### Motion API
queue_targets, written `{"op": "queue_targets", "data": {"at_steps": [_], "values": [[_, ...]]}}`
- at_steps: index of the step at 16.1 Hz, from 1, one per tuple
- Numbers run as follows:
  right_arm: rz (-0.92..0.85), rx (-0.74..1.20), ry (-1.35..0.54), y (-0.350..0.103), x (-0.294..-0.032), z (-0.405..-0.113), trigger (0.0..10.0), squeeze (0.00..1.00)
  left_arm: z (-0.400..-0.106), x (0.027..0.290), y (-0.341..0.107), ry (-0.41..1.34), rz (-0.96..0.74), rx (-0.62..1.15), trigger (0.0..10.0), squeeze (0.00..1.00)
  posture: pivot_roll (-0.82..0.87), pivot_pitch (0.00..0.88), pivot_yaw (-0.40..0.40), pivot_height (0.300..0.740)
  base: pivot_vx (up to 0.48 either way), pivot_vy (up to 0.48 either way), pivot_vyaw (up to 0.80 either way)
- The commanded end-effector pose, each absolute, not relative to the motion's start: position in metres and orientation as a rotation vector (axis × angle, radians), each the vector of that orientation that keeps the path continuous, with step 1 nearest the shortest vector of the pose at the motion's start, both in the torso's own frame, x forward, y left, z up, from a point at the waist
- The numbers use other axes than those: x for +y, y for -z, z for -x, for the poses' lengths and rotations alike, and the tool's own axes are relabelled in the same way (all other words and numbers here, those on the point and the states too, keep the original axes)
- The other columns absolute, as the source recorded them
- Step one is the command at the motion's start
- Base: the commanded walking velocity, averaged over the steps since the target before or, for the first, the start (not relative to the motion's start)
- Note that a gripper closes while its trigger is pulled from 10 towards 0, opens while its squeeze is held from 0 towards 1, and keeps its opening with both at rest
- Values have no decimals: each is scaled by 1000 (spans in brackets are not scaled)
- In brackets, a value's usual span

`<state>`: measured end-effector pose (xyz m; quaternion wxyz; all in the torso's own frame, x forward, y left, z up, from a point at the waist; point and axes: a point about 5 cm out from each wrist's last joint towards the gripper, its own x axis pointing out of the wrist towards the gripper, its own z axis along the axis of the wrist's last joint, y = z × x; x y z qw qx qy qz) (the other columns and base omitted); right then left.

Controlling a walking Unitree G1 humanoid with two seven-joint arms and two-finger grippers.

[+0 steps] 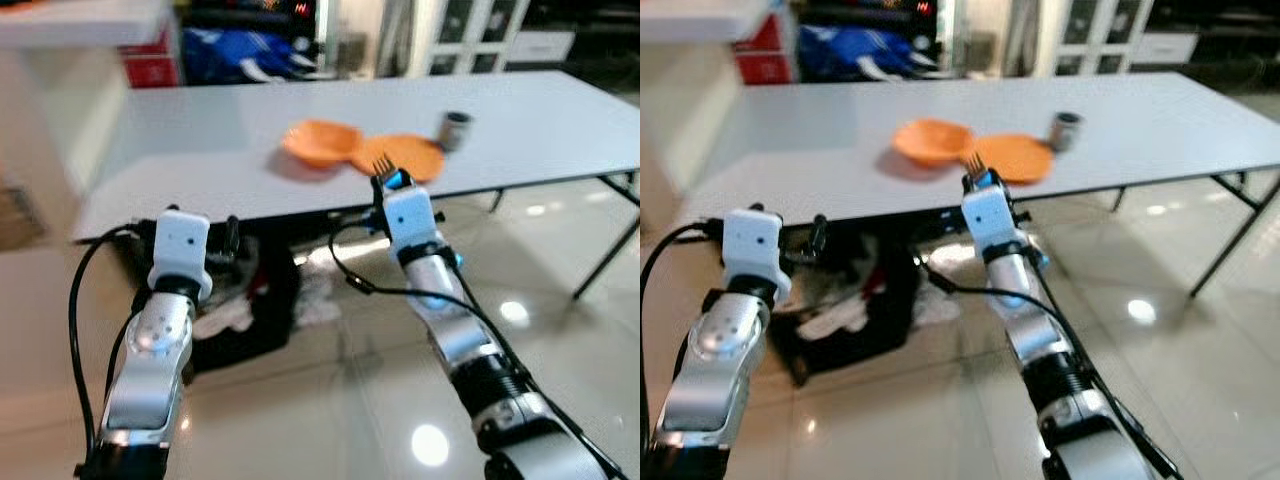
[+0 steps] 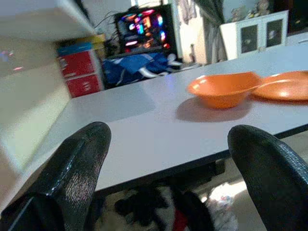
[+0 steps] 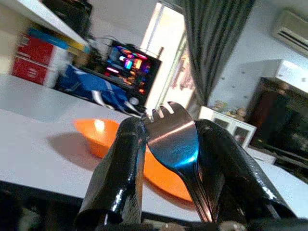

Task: Setting the table

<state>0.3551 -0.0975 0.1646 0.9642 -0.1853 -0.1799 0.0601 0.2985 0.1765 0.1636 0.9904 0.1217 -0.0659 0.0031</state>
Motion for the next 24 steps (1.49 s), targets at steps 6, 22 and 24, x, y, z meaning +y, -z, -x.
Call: {"op": "queue_targets", "data": {"at_steps": [6, 22, 24], "values": [[392, -367, -108, -169, -103, -356, 0, 620, -301, 174, -162, -7, -241, -115, 10000, 0, 56, 0, -13, 736, 388, -279, 267], [372, -353, -136, -167, -100, -356, 0, 463, -303, 174, -163, -8, -214, -113, 10000, 0, 56, 0, -13, 736, 411, -160, 92], [375, -354, -143, -167, -100, -356, 0, 471, -303, 174, -163, -8, -225, -116, 10000, 0, 56, 0, -13, 736, 480, 0, 0]]}}
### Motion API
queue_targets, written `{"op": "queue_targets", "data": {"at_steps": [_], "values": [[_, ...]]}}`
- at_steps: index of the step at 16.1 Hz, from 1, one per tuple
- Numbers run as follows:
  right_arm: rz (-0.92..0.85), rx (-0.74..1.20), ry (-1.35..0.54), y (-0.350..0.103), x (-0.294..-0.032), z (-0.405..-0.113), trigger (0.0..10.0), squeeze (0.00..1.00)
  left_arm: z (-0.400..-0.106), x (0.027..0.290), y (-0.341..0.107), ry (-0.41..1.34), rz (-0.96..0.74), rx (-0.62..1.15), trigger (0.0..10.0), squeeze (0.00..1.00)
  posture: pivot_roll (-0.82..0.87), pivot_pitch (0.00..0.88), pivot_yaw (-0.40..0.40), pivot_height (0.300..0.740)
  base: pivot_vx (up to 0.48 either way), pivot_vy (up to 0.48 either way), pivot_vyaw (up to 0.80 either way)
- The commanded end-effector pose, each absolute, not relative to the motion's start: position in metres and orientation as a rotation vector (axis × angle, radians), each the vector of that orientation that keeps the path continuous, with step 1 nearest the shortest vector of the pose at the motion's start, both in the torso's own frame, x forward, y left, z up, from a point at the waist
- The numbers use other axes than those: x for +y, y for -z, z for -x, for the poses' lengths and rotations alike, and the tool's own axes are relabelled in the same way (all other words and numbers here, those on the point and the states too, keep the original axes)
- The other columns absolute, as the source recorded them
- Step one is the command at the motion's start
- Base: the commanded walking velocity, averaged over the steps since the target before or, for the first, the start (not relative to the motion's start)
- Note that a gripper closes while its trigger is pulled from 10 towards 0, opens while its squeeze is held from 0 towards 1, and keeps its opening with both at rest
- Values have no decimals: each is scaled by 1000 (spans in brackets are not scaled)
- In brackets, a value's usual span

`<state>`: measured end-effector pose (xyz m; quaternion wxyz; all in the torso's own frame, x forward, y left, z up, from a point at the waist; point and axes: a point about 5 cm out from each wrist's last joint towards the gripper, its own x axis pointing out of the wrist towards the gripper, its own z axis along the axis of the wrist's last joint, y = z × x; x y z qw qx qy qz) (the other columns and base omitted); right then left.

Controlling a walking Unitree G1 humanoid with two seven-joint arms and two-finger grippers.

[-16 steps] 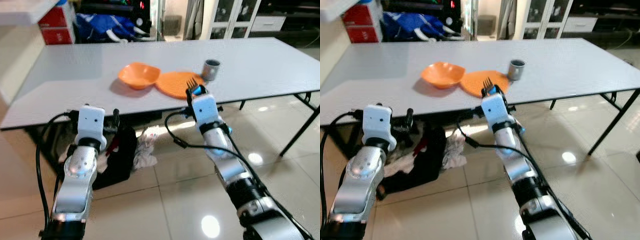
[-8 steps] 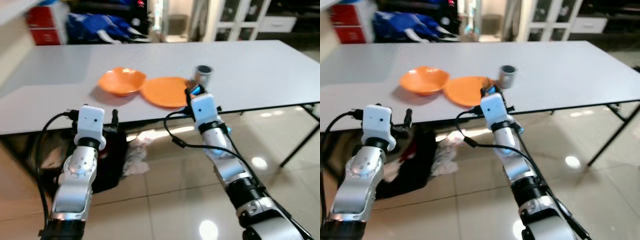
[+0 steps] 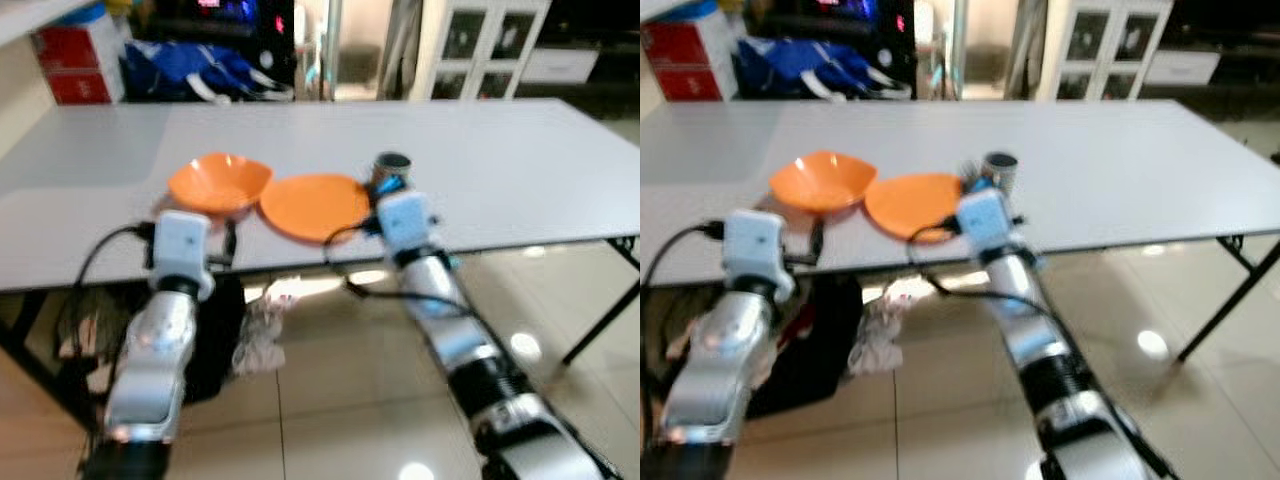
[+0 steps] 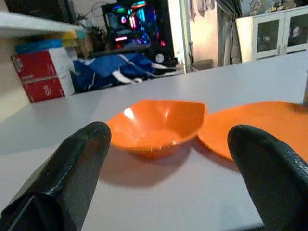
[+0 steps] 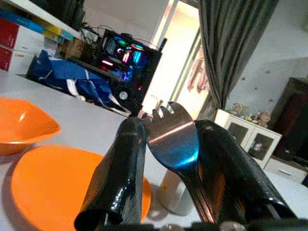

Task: Setting the table

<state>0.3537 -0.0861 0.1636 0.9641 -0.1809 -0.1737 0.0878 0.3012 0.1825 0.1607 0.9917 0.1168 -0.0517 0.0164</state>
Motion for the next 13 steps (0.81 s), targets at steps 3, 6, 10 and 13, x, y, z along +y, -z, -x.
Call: {"op": "queue_targets", "data": {"at_steps": [3, 6, 10, 13], "values": [[376, -350, -145, -166, -100, -357, 0, 475, -304, 175, -163, -12, -258, -114, 10000, 0, 54, 0, -13, 736, 0, 0, 0], [377, -347, -151, -165, -99, -357, 0, 471, -304, 174, -165, -4, -249, -128, 10000, 0, 53, 0, -11, 736, 133, 89, 0], [372, -344, -157, -165, -99, -357, 0, 475, -305, 175, -166, -7, -256, -130, 10000, 0, 53, 0, -8, 736, 401, 263, 0], [371, -337, -160, -165, -98, -358, 0, 475, -306, 174, -166, 5, -271, -126, 10000, 0, 55, 0, -8, 736, 417, 167, 0]]}}
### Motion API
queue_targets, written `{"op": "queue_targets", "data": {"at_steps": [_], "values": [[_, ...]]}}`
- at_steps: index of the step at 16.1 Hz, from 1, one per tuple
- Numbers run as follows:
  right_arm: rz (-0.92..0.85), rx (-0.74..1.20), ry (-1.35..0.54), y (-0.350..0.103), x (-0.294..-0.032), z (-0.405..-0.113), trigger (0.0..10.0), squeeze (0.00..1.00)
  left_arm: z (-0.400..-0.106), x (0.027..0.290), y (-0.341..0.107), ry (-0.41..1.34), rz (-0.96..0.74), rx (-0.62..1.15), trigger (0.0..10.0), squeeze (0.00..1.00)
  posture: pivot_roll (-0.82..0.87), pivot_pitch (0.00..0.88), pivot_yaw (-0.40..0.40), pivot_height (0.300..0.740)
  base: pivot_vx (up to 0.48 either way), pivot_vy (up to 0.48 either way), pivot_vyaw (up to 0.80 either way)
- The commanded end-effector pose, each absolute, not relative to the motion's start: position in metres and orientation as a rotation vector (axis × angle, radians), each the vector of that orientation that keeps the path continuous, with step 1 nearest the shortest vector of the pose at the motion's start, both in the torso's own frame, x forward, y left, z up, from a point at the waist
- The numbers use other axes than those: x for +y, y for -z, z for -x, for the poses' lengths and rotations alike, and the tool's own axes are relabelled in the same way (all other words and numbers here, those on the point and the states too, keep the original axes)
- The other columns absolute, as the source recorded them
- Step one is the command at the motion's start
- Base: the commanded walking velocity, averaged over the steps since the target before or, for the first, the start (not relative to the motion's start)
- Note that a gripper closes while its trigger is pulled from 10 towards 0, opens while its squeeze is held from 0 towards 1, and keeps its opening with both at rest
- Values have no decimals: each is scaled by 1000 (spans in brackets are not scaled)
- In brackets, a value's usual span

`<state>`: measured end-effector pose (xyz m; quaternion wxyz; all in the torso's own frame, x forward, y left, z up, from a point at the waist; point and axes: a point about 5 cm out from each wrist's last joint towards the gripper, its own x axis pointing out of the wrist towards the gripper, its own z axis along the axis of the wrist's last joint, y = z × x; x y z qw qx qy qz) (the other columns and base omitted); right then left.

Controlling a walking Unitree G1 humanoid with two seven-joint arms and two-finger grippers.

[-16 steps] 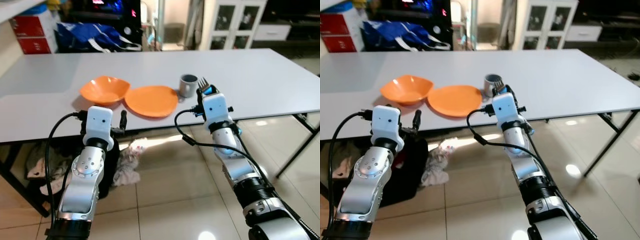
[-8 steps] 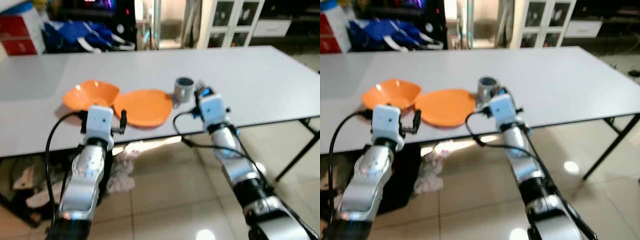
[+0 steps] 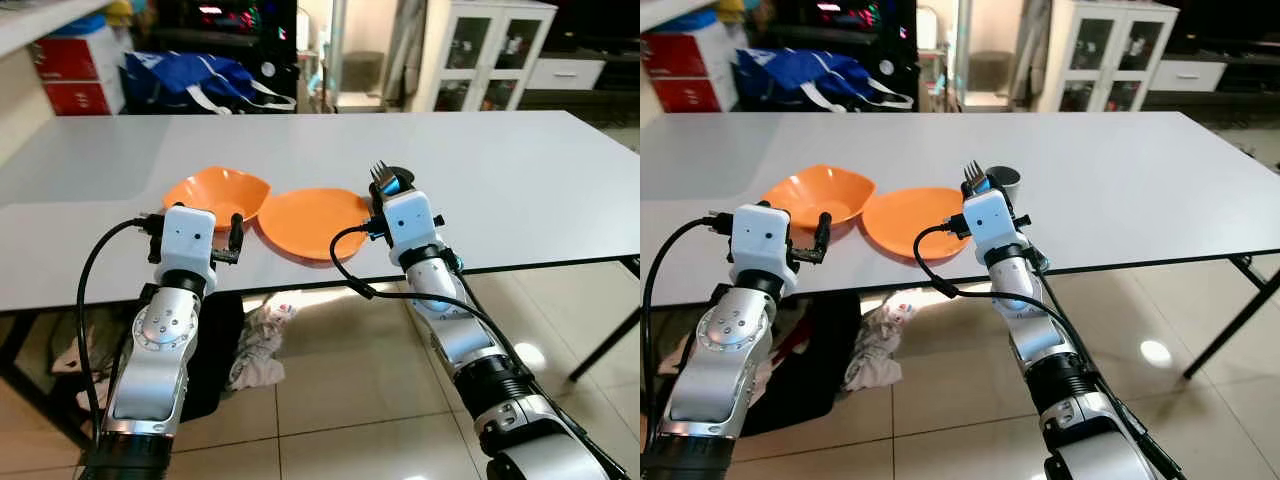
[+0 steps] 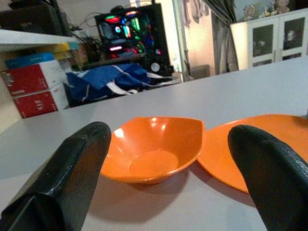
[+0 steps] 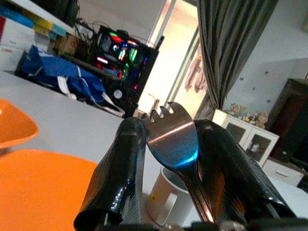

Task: Setting the table

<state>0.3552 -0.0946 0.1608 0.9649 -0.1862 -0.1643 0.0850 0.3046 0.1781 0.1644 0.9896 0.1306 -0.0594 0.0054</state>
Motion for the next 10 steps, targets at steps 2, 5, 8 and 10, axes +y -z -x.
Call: {"op": "queue_targets", "data": {"at_steps": [2, 5, 8, 10], "values": [[365, -328, -167, -165, -97, -359, 0, 467, -306, 173, -166, 16, -281, -126, 10000, 0, 57, 0, -6, 736, 450, 0, 0], [365, -322, -177, -164, -94, -360, 0, 435, -306, 172, -167, 25, -287, -127, 10000, 0, 58, 0, -5, 736, 461, 0, 0], [359, -316, -177, -163, -94, -360, 0, 447, -307, 171, -168, 27, -283, -133, 10000, 0, 56, 0, -2, 736, 461, 0, 0], [353, -312, -184, -163, -94, -361, 0, 447, -307, 173, -169, -2, -275, -139, 10000, 0, 56, 0, -3, 736, 231, 0, 0]]}}
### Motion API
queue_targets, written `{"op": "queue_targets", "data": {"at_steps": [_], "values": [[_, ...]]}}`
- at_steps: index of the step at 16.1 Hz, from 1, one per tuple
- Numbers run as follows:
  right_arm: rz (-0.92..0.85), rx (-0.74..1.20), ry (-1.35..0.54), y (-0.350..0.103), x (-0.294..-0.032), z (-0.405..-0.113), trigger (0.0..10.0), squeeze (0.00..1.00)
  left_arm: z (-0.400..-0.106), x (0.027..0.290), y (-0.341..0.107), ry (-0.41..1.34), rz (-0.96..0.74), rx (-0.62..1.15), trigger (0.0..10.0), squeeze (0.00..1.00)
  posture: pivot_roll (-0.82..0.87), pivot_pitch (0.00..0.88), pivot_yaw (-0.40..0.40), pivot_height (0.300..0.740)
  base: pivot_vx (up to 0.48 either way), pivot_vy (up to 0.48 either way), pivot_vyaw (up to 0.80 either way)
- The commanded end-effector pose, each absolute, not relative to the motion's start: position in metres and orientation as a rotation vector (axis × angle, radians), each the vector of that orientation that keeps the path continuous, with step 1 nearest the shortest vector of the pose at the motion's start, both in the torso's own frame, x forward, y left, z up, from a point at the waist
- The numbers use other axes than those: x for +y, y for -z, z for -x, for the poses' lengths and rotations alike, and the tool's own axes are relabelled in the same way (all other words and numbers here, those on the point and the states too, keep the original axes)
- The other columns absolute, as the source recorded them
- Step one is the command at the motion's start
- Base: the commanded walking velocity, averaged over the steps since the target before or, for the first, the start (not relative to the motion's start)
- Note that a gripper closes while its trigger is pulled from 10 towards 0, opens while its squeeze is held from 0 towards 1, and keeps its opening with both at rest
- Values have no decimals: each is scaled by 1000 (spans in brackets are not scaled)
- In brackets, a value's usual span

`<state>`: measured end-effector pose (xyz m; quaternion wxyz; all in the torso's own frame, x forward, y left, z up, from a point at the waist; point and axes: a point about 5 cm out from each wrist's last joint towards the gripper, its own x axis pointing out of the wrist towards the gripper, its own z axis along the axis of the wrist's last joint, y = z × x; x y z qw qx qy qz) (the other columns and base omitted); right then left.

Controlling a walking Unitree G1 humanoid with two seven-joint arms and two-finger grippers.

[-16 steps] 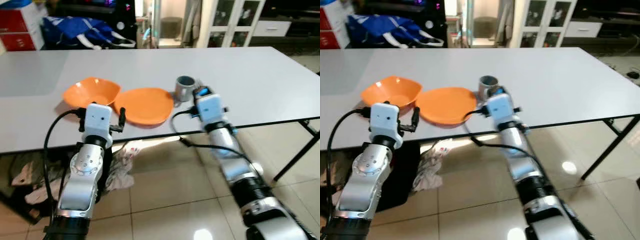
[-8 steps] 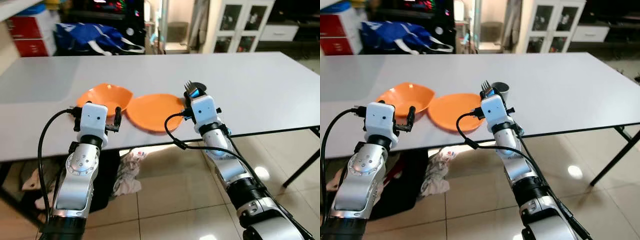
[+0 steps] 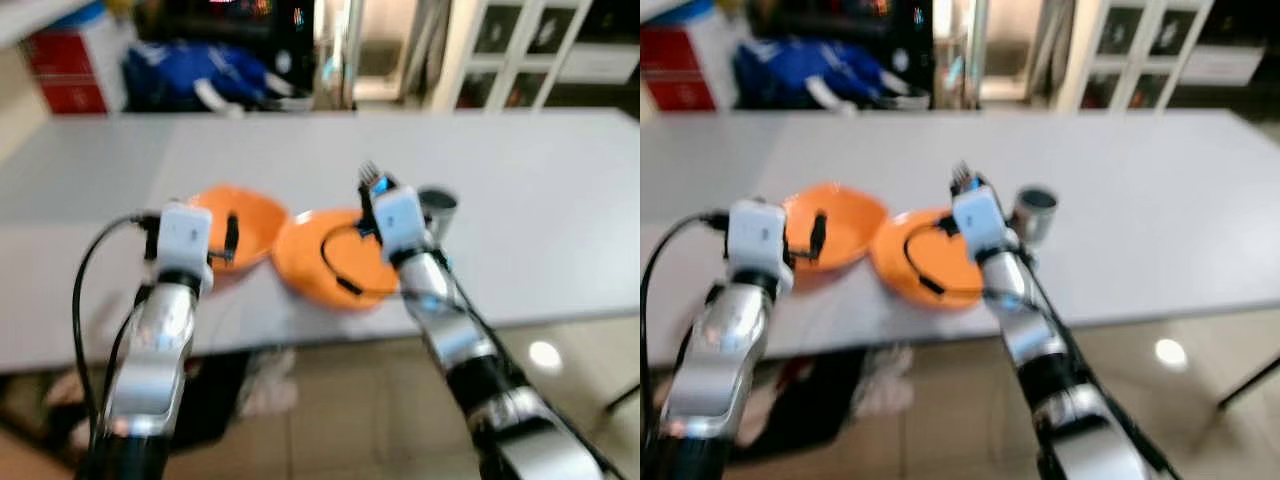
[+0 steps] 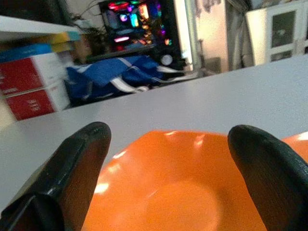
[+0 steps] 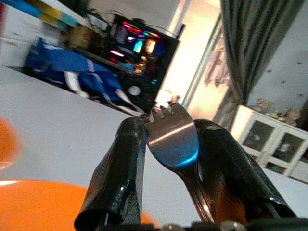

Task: Setting the table

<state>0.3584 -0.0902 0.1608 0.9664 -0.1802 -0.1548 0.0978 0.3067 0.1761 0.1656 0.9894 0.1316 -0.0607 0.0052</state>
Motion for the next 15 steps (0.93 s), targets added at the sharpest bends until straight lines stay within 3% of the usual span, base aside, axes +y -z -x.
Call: {"op": "queue_targets", "data": {"at_steps": [1, 4, 6, 9, 15], "values": [[345, -312, -189, -165, -93, -362, 0, 443, -307, 172, -170, 4, -269, -144, 10000, 0, 59, 0, -4, 736, 0, 0, 0], [287, -285, -185, -173, -92, -371, 0, 443, -303, 164, -168, 65, -245, -127, 10000, 0, 63, 0, -4, 736, 0, 0, 0], [234, -243, -181, -180, -94, -381, 0, 443, -296, 145, -164, 304, -175, -44, 10000, 0, 69, 0, -9, 736, 0, 0, 0], [201, -152, -171, -176, -104, -392, 0, 459, -279, 142, -188, 526, -86, 47, 10000, 0, 106, 0, -17, 736, 0, 0, 0], [106, 46, -125, -149, -109, -395, 0, 435, -272, 119, -233, 682, 11, 43, 10000, 0, 168, 0, -15, 736, 0, 0, 0]]}}
